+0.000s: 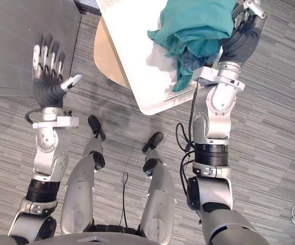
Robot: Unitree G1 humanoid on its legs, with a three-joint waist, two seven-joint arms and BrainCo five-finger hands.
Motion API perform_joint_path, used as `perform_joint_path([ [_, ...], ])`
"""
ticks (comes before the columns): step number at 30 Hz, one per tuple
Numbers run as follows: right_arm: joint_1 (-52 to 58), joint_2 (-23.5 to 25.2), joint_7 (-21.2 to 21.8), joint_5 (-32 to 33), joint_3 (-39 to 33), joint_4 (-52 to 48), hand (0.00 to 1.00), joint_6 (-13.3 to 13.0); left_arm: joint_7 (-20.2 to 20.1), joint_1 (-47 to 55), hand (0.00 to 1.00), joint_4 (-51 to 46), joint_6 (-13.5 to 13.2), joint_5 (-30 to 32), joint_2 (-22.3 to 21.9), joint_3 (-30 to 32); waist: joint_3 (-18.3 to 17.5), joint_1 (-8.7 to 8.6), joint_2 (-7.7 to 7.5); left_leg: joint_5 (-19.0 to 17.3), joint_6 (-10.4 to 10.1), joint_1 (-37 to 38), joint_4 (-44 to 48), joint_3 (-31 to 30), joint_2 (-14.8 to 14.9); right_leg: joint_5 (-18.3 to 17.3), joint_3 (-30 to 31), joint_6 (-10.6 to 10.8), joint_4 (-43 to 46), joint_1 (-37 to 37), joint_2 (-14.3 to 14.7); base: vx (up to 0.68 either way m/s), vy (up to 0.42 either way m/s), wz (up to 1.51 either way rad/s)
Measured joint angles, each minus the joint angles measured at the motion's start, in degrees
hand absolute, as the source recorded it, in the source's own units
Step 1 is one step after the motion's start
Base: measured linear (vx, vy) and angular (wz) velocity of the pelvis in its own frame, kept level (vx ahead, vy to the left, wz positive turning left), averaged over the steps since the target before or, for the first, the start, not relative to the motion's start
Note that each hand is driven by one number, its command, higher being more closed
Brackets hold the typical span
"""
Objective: Pick up the laundry basket with both hands and put the clothes into the washing machine.
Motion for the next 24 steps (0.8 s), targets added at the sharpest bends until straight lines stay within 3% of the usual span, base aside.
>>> perform_joint_path([
  [7, 0.14, -0.03, 2.52, 0.67, 1.37, -10.71, 1.00, -1.08, 0.96, -7.61, 0.00, -1.25, 0.07, 0.87, 0.57, -6.14, -0.01, -0.64, -0.02, -1.17, 0.00, -0.15, 2.52, 0.41, 1.02, 0.04, 1.25, -0.03, 0.25, 0.03, 0.47, -0.02, -0.047, -0.07],
  [11, 0.35, -0.21, 3.97, 3.13, 1.61, -15.10, 1.00, -1.72, 0.61, -11.60, 0.00, -0.86, 1.42, 0.73, 1.10, -9.54, -0.01, -1.11, -0.03, -2.10, 0.17, -0.93, 4.54, 0.80, 2.21, 0.83, 1.33, -0.17, -0.53, 0.07, 1.22, -0.02, -0.054, -0.11],
  [19, 0.74, -1.78, 8.69, 12.86, 4.61, -21.96, 1.00, -2.18, -3.24, -21.89, 0.00, 9.27, 4.70, -1.59, 3.81, -15.64, -0.04, -2.14, -0.09, -3.54, -0.09, -1.51, 7.03, 1.50, 3.90, 1.79, 1.80, -0.26, -1.55, 0.20, 2.30, -0.02, -0.055, -0.09],
  [24, 0.80, -2.73, 11.00, 17.38, 8.97, -23.54, 1.00, -2.96, -6.48, -28.67, 0.00, 15.20, 6.34, -5.15, 7.86, -21.75, -0.05, -2.30, -0.12, -4.55, -0.16, -2.15, 9.11, 1.77, 5.23, 2.44, 2.20, -0.23, -2.27, 0.26, 3.14, -0.02, -0.078, -0.09],
])
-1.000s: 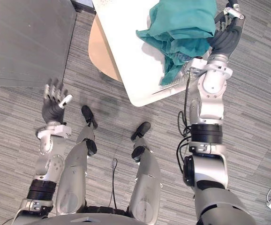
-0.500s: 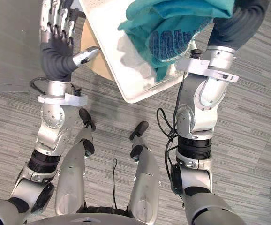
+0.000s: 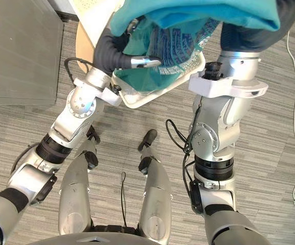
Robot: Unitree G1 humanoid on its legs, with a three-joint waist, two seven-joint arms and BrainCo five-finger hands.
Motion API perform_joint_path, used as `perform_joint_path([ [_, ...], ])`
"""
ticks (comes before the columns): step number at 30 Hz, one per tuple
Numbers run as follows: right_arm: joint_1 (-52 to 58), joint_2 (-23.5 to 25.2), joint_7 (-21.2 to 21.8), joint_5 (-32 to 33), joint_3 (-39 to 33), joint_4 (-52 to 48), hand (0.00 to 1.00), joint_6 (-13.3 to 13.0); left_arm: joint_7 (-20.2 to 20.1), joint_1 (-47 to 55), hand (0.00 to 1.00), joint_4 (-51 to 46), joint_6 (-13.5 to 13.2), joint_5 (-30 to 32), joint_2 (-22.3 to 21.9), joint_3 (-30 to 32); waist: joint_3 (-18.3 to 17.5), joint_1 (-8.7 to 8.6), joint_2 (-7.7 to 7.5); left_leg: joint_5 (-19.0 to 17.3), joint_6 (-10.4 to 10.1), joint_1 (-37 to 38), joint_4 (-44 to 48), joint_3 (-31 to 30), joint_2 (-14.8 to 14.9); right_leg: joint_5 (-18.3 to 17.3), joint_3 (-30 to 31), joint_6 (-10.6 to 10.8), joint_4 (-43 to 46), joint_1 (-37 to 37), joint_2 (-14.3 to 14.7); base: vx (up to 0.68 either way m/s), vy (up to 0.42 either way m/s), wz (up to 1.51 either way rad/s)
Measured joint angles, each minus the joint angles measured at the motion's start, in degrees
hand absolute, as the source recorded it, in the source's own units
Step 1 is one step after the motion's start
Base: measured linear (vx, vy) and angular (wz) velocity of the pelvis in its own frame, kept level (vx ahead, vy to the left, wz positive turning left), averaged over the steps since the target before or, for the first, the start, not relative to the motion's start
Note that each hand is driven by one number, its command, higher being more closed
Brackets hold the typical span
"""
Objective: Pick up the laundry basket with both hands and put the clothes into the washing machine.
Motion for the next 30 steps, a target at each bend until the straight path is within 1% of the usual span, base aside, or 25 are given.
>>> perform_joint_path([
  [3, -0.02, 0.25, 0.30, 2.56, 4.62, -0.38, 1.00, -0.05, -3.73, -3.62, 0.00, 4.16, 1.30, -5.52, 2.15, -5.77, 0.00, -0.23, -0.01, -0.41, -0.01, -0.07, 0.73, 0.35, 0.40, 0.15, 0.28, -0.01, -0.07, -0.02, 0.18, -0.02, -0.073, -0.06],
  [4, -0.03, 0.47, 0.28, 2.92, 5.38, -0.63, 1.00, -0.04, -4.16, -3.95, 0.00, 4.38, 1.59, -6.16, 2.23, -6.55, 0.00, -0.23, -0.01, -0.53, 0.03, -0.10, 0.92, 0.49, 0.49, 0.16, 0.34, -0.01, -0.09, -0.02, 0.20, -0.02, -0.087, -0.07],
  [6, -0.08, 2.42, 0.32, 3.39, 8.02, -1.83, 1.00, -0.05, -5.46, -5.00, 0.00, 5.72, 1.73, -7.77, 2.22, -8.66, 0.01, -0.21, -0.01, -1.16, -0.07, -0.17, 1.83, 0.90, 0.87, 0.25, 0.69, 0.08, -0.18, -0.04, 0.34, -0.02, -0.074, -0.08],
  [10, -0.65, 5.97, 0.45, 4.36, 12.30, -1.92, 1.00, -0.06, -5.07, -6.77, 0.00, 6.69, 1.65, -8.18, 2.04, -10.15, 0.01, -0.65, -0.01, -1.61, -0.02, -0.71, 2.38, 1.39, 1.22, 1.11, 1.14, 0.17, -1.43, -0.29, 0.79, -0.02, -0.069, -0.08],
  [12, -1.06, 8.31, 0.46, 5.15, 14.56, -1.91, 1.00, -0.06, -4.57, -8.52, 0.00, 9.98, 1.57, -8.18, 1.19, -10.15, 0.01, -0.91, -0.02, -1.56, 0.06, -1.06, 2.36, 1.54, 1.23, 1.41, 1.28, 0.15, -1.79, -0.59, 0.88, -0.02, -0.076, -0.03],
  [14, -1.16, 10.03, 0.55, 5.45, 15.92, -1.92, 1.00, -0.12, -3.87, -8.60, 0.00, 10.39, 1.60, -8.30, 1.09, -10.16, 0.01, -1.17, -0.02, -1.37, 0.32, -1.02, 2.37, 1.60, 1.22, 1.41, 1.39, 0.15, -1.83, -0.60, 0.90, -0.01, -0.070, -0.02],
  [16, -1.70, 10.79, 0.71, 6.16, 16.58, -1.92, 1.00, -0.12, -3.87, -8.60, 0.00, 10.33, 1.52, -9.32, 1.01, -10.19, 0.01, -1.19, -0.02, -1.32, 0.38, -0.97, 2.37, 1.66, 1.22, 1.44, 1.62, 0.16, -1.84, -0.71, 0.93, -0.01, -0.082, -0.03],
  [19, -3.08, 11.50, 0.94, 6.28, 17.02, -1.92, 1.00, -0.31, -3.85, -8.60, 0.00, 10.22, 0.69, -10.49, 0.81, -10.16, 0.01, -1.25, -0.02, -1.33, 0.38, -0.89, 2.29, 1.99, 1.21, 1.77, 2.02, 0.21, -2.28, -0.87, 1.05, -0.01, -0.075, -0.05],
  [20, -3.25, 11.51, 0.96, 6.28, 17.07, -1.93, 1.00, -0.66, -3.78, -8.59, 1.00, 10.18, 0.35, -10.59, 0.64, -10.14, 0.01, -1.28, -0.02, -1.33, 0.38, -0.89, 2.26, 2.12, 1.20, 1.96, 2.09, 0.23, -2.56, -0.87, 1.10, -0.02, -0.087, -0.07],
  [21, -3.31, 11.58, 0.96, 6.27, 17.16, -1.98, 1.00, -1.46, -3.42, -8.57, 1.00, 10.18, 0.03, -10.60, 0.08, -10.04, 0.01, -1.28, -0.02, -1.33, 0.38, -0.89, 2.22, 2.41, 1.15, 2.38, 2.28, 0.23, -3.12, -0.87, 1.18, -0.02, -0.069, -0.05],
  [22, -3.32, 11.62, 0.96, 6.27, 17.16, -1.99, 1.00, -1.55, -3.20, -8.55, 1.00, 10.18, -0.06, -10.59, -0.07, -10.02, 0.01, -1.30, -0.03, -1.33, 0.38, -0.89, 2.20, 2.47, 1.13, 2.45, 2.32, 0.26, -3.24, -0.87, 1.18, -0.02, -0.079, -0.05],
  [24, -3.32, 11.82, 0.96, 6.27, 17.31, -2.06, 1.00, -2.59, -1.33, -7.87, 1.00, 10.18, -0.54, -10.48, -2.21, -8.93, 0.02, -1.52, -0.04, -1.33, 0.38, -0.85, 2.13, 2.68, 0.97, 2.71, 2.50, 0.39, -3.58, -0.88, 1.15, -0.02, -0.062, -0.02],
  [25, -3.32, 11.88, 0.96, 6.26, 17.36, -2.23, 1.00, -2.70, -1.02, -7.57, 1.00, 10.18, -0.59, -10.46, -2.90, -8.14, 0.02, -1.52, -0.04, -1.33, 0.38, -0.83, 2.12, 2.69, 0.96, 2.72, 2.52, 0.38, -3.59, -0.88, 1.15, -0.03, -0.067, -0.01],
  [27, -3.31, 12.83, 0.87, 6.10, 17.67, -3.11, 1.00, -3.18, 1.48, -6.20, 1.00, 10.17, -1.21, -10.13, -5.41, -5.47, 0.03, -1.62, -0.05, -1.32, 0.39, -0.64, 2.00, 2.81, 0.91, 2.74, 2.66, 0.35, -3.60, -0.92, 1.17, -0.03, -0.074, -0.02],
  [28, -3.30, 13.19, 0.85, 6.05, 17.67, -3.54, 1.00, -3.24, 2.08, -5.77, 1.00, 10.16, -1.50, -9.85, -6.00, -4.62, 0.04, -1.69, -0.07, -1.30, 0.41, -0.58, 1.93, 2.85, 0.87, 2.76, 2.72, 0.33, -3.62, -0.94, 1.16, -0.03, -0.075, -0.03],
  [29, -3.29, 13.65, 0.66, 5.52, 17.68, -4.02, 1.00, -3.83, 3.48, -4.86, 1.00, 10.06, -2.04, -9.81, -6.90, -2.66, 0.06, -1.91, -0.11, -1.28, 0.44, -0.41, 1.78, 3.00, 0.79, 2.86, 2.89, 0.39, -3.70, -0.94, 1.16, -0.04, -0.088, -0.04],
  [30, -3.21, 13.75, 0.20, 5.00, 17.57, -4.02, 0.00, -4.15, 4.83, -4.16, 1.00, 10.06, -2.24, -9.78, -7.55, -0.70, 0.08, -2.06, -0.14, -1.25, 0.48, -0.21, 1.63, 3.16, 0.71, 2.93, 3.07, 0.42, -3.75, -0.94, 1.15, -0.04, -0.087, -0.05],
])
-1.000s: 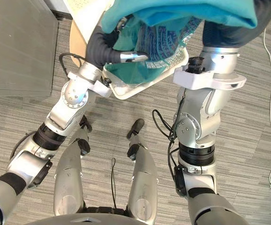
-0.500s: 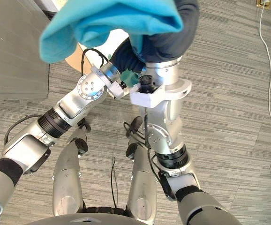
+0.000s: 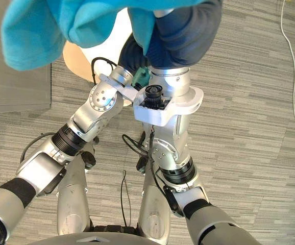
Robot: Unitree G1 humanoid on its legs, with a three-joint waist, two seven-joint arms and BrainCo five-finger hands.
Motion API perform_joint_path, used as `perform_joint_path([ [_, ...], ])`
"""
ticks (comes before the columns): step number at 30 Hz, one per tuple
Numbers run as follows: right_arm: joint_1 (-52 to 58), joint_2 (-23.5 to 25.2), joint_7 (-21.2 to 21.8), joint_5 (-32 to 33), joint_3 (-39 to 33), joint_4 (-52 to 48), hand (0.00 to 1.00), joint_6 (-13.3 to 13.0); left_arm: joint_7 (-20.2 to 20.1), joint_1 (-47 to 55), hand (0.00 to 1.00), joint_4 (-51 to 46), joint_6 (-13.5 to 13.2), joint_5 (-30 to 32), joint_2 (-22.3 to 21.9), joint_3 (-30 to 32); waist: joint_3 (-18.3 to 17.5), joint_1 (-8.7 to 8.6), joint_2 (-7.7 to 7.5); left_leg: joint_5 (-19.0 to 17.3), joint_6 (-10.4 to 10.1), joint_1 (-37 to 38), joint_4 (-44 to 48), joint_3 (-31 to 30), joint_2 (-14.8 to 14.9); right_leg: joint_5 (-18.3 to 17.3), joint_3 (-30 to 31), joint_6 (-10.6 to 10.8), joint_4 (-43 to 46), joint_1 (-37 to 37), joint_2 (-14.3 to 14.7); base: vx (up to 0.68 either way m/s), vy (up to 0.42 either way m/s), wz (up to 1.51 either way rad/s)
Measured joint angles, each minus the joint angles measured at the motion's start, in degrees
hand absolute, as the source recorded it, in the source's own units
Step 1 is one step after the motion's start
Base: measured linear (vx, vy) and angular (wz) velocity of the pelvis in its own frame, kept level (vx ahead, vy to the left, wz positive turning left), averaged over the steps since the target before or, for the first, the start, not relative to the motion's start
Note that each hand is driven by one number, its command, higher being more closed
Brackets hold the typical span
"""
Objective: Pick up the laundry basket with both hands and put the clothes into the washing machine.
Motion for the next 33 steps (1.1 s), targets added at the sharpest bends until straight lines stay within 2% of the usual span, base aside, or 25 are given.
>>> perform_joint_path([
  [2, 0.82, 0.09, -0.52, -0.09, -0.63, 0.01, 0.00, -0.01, 1.84, 0.90, 1.00, 0.00, -0.09, 0.01, -0.55, 2.75, 0.03, -0.04, -0.05, 0.17, 0.12, 0.41, -0.41, 0.37, -0.08, 0.15, 0.31, -0.01, -0.15, 0.03, 0.05, -0.03, -0.083, -0.06],
  [7, 7.49, 0.13, -3.38, -5.77, -1.51, 0.01, 0.00, 0.37, 5.79, 3.41, 1.00, -0.09, -0.08, 0.02, -0.55, 7.47, 0.12, -0.67, -0.36, 0.16, 0.11, 2.90, -0.41, 0.69, -0.02, 0.13, 0.61, 0.05, -0.21, 2.23, 0.18, -0.02, -0.076, -0.05],
  [9, 10.61, 0.20, -4.30, -7.02, -2.06, 0.01, 0.00, 0.62, 6.22, 5.20, 1.00, -0.56, -0.08, 0.04, -0.64, 8.70, -0.24, -0.91, -1.14, -0.36, -0.38, 4.66, -0.37, 0.97, 0.08, -0.21, 0.90, 0.45, -0.25, 3.71, 0.29, -0.02, -0.062, -0.07],
  [12, 17.99, 0.26, -4.34, -9.12, -3.68, 0.01, 0.00, 1.48, 6.29, 9.50, 1.00, -3.48, 0.00, 0.04, -0.77, 9.79, -1.61, -1.56, -3.26, -1.46, -1.00, 7.47, -0.14, 1.20, 0.18, -1.26, 1.18, 1.08, -0.48, 6.48, 0.39, 0.00, -0.061, -0.05],
  [16, 26.09, 1.71, -4.33, -11.76, -6.07, 0.16, 0.00, 3.48, 6.03, 13.99, 1.00, -5.64, 0.00, 0.01, -1.04, 11.30, -2.72, -1.77, -3.96, -2.73, -1.31, 10.71, 0.79, 1.25, 0.20, -1.93, 1.26, 1.20, -0.45, 9.86, 0.34, 0.04, -0.027, -0.01],
  [19, 34.71, 2.61, -4.36, -18.07, -9.35, 1.24, 0.00, 6.41, 5.49, 19.19, 1.00, -6.99, 0.04, -0.08, -0.84, 13.44, -5.45, -2.28, -3.89, -4.00, -1.75, 13.64, 1.19, 1.29, -0.31, -2.92, 1.26, 1.67, -0.15, 12.64, -0.11, 0.07, -0.012, 0.01],
  [20, 38.44, 2.88, -4.37, -20.84, -11.15, 3.40, 0.00, 7.30, 5.08, 21.04, 1.00, -6.98, 0.04, -0.09, -0.37, 14.37, -7.65, -2.70, -3.89, -4.33, -1.83, 14.34, 1.08, 1.29, -0.64, -3.23, 1.37, 1.77, -0.23, 13.30, -0.24, 0.13, -0.010, -0.01],
  [22, 42.15, 4.00, -4.36, -24.69, -14.42, 7.18, 0.00, 8.87, 4.85, 22.49, 1.00, -6.91, 0.05, -0.09, 0.36, 15.80, -9.06, -3.13, -3.91, -4.71, -2.16, 17.18, 0.35, 1.33, -1.35, -3.85, 1.69, 2.08, -0.58, 15.90, -0.40, 0.14, -0.007, -0.01],
  [25, 48.26, 4.83, -4.51, -32.36, -19.96, 15.72, 0.00, 12.11, 4.57, 23.62, 1.00, -6.93, 0.06, -0.04, 3.03, 19.43, -12.71, -4.69, -3.54, -4.86, -2.64, 21.05, -1.62, 1.37, -2.61, -4.53, 2.20, 2.53, -1.48, 19.21, -0.67, 0.12, -0.015, 0.00],
  [27, 52.24, 6.01, -5.15, -40.58, -24.24, 21.67, 0.00, 15.61, 4.34, 24.00, 1.00, -7.43, 0.07, -0.01, 4.72, 23.22, -14.32, -5.27, -2.62, -5.36, -2.73, 23.58, -1.37, 1.28, -2.71, -4.73, 2.18, 2.65, -1.92, 22.03, -0.64, 0.13, -0.019, -0.04],
  [29, 54.48, 6.43, -4.97, -45.62, -25.76, 26.14, 0.00, 18.22, 4.21, 25.98, 1.00, -9.87, 0.09, -0.03, 5.36, 26.54, -14.87, -5.90, -1.94, -5.75, -2.74, 26.06, -1.23, 1.19, -2.70, -5.07, 2.15, 2.83, -2.46, 24.73, -0.46, 0.11, -0.021, -0.05],
  [33, 55.95, 6.18, -3.59, -49.56, -26.60, 35.29, 0.00, 20.47, 2.28, 31.66, 1.00, -17.14, 0.08, -0.10, 6.88, 31.33, -16.20, -5.62, 0.02, -6.58, -3.38, 29.66, -1.31, 0.64, -2.55, -5.36, 2.01, 3.01, -4.32, 29.13, 0.25, 0.08, -0.024, -0.03],
])
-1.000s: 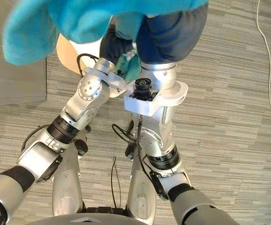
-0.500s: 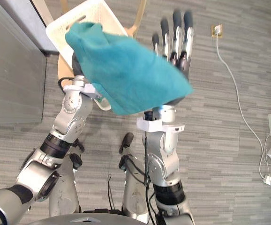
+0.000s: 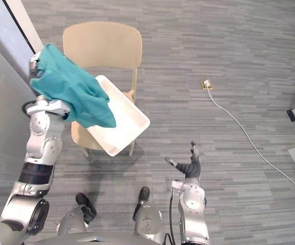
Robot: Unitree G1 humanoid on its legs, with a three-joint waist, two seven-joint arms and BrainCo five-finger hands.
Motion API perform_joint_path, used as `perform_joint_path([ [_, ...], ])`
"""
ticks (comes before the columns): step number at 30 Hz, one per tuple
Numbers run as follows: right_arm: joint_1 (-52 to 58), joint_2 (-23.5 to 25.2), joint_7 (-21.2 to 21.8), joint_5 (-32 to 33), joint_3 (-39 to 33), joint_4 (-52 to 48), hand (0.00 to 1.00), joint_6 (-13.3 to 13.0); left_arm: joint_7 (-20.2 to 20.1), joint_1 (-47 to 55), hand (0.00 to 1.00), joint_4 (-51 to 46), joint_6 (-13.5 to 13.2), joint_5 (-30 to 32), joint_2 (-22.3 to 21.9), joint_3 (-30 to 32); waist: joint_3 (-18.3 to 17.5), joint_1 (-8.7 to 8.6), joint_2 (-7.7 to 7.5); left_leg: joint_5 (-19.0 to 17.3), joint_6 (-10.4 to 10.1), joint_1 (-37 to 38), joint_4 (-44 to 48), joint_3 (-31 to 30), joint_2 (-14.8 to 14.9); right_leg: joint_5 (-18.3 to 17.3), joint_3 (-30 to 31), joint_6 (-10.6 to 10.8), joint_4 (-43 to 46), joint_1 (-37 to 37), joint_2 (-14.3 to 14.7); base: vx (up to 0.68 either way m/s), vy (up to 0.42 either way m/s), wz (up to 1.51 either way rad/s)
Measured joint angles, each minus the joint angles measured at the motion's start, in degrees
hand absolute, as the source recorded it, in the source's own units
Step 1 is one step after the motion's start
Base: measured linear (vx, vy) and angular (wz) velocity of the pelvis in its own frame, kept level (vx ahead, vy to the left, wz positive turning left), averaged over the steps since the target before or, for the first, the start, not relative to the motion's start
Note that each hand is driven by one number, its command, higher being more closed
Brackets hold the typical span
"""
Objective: Pick up the laundry basket with both hands and put the clothes into the washing machine.
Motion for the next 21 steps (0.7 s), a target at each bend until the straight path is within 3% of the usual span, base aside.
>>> perform_joint_path([
  [3, -0.17, -0.74, 2.35, 0.01, 0.84, 4.85, 0.00, 0.18, -1.65, 7.28, 1.00, -6.06, -0.06, -0.34, 2.80, 8.05, -1.46, 0.95, 2.13, -0.62, -0.79, 2.92, -0.22, -0.25, 0.34, 0.60, -0.16, 0.00, -3.88, 4.62, 1.30, 0.05, -0.023, -0.02],
  [5, -0.12, -2.81, 4.22, -0.03, 1.51, 6.17, 0.00, 0.14, -2.44, 13.39, 1.00, -10.60, -0.41, -1.27, 5.28, 14.83, -3.48, 2.74, 3.59, -0.60, -1.00, 3.87, -1.03, -1.00, 0.26, 1.53, -1.09, 0.03, -7.24, 7.33, 2.11, 0.04, -0.023, 0.11],
  [7, -1.26, -4.75, 5.00, -0.03, 1.33, 7.98, 0.00, -0.32, -3.14, 16.82, 1.00, -12.52, -1.03, -2.17, 6.40, 18.39, -4.84, 4.45, 4.12, 0.26, -0.78, 3.78, -1.82, -1.44, -0.05, 2.21, -1.67, -0.11, -8.28, 7.94, 2.30, 0.04, -0.005, 0.25],
  [10, -5.84, -8.31, 5.48, -0.66, -1.77, 12.61, 0.00, -0.19, -3.49, 20.19, 1.00, -12.76, -1.55, -2.41, 7.39, 21.61, -5.63, 6.16, 4.84, 4.65, -0.17, 2.32, -5.66, -6.90, -1.50, 1.01, -6.52, -0.61, -7.21, 8.69, 2.34, -0.01, -0.004, 0.86],
  [11, -7.59, -9.36, 5.32, -1.88, -4.64, 12.80, 0.00, -0.20, -3.39, 21.71, 1.00, -12.95, -1.58, -2.22, 7.36, 21.83, -5.74, 6.48, 5.12, 8.54, 1.08, -0.59, -6.70, -9.06, -1.69, -1.92, -8.09, -1.73, -3.56, 6.82, 2.41, -0.08, -0.016, 1.31],
  [13, -8.46, -10.30, 4.14, -2.20, -10.36, 13.51, 0.00, -0.26, -3.21, 23.09, 1.00, -13.60, -1.26, -1.80, 5.23, 21.57, -5.84, 5.71, 4.82, 14.52, 3.86, -1.24, -12.77, -10.01, -3.92, -3.03, -13.35, -3.78, -2.91, 7.30, 1.42, -0.17, -0.029, 1.68],
  [14, -8.72, -10.46, 3.80, -2.21, -12.85, 14.69, 0.00, -0.19, -3.02, 24.24, 1.00, -14.74, -1.26, -1.70, 4.31, 21.89, -5.77, 6.06, 4.54, 7.90, 6.24, -1.60, -6.91, -5.84, -2.97, -2.94, -15.67, -3.86, -2.49, 7.32, 0.94, -0.19, -0.017, 1.51],
  [15, -8.80, -11.03, 2.76, -2.20, -16.71, 14.61, 0.00, 0.00, -2.72, 26.65, 1.00, -16.48, -1.54, -1.05, 3.26, 21.66, -5.59, 6.42, 3.97, -3.93, 8.93, -1.40, 5.59, 2.63, -0.88, -2.49, -18.02, -3.69, -2.38, 8.38, -0.34, -0.11, 0.011, 1.04],
  [16, -8.34, -11.46, 1.60, -2.18, -18.70, 13.75, 0.00, -0.08, -2.98, 27.98, 1.00, -16.88, -1.60, -0.33, 2.88, 20.77, -5.67, 6.26, 3.74, -8.62, 9.33, 0.33, 12.53, 7.18, 0.41, -1.87, -20.32, -3.35, -2.70, 9.78, -1.38, -0.09, 0.034, 1.26],
  [17, -7.58, -11.76, 0.52, -2.10, -20.85, 13.57, 0.00, -0.06, -3.37, 29.48, 1.00, -17.01, -1.75, 0.12, 1.99, 19.96, -5.87, 5.62, 3.29, -12.01, 7.92, 2.71, 16.78, 10.05, 1.63, -0.87, -22.76, -2.92, -3.02, 11.23, -2.24, -0.09, 0.092, 1.48],
  [18, -6.10, -11.55, -0.69, -2.01, -23.15, 11.84, 0.00, 0.19, -3.71, 31.17, 1.00, -17.04, -2.01, 0.30, 0.03, 19.10, -6.90, 3.99, 3.93, -14.95, 6.57, 5.25, 19.45, 12.11, 3.28, -0.14, -26.55, -2.25, -3.51, 12.88, -3.11, -0.12, 0.162, 1.57],
  [19, -4.84, -10.95, -1.48, -1.66, -25.06, 9.32, 0.00, 0.27, -3.80, 32.10, 1.00, -17.11, -2.03, 0.59, -1.99, 18.50, -7.65, 2.86, 4.96, -16.52, 4.00, 6.87, 19.64, 12.78, 4.61, 0.22, -29.31, -1.75, -3.62, 13.45, -3.37, -0.09, 0.178, 1.54],
  [20, -4.26, -10.46, -2.05, -1.46, -26.91, 7.04, 0.00, 0.33, -3.82, 33.03, 1.00, -17.30, -2.05, 0.62, -4.37, 17.97, -8.52, 2.21, 6.24, -18.36, -0.08, 7.56, 17.75, 13.25, 5.41, 0.72, -31.38, -1.60, -3.59, 13.33, -3.52, -0.09, 0.262, 1.39],
  [21, -4.52, -8.99, -3.19, -0.76, -29.10, 5.07, 0.00, 0.60, -4.00, 33.72, 1.00, -16.78, -1.83, 0.63, -7.18, 17.37, -8.66, 1.77, 6.30, -19.22, -1.02, 6.14, 15.35, 11.93, 2.92, 1.91, -32.84, -1.20, -3.19, 13.08, -4.87, -0.12, 0.330, 1.27],
])
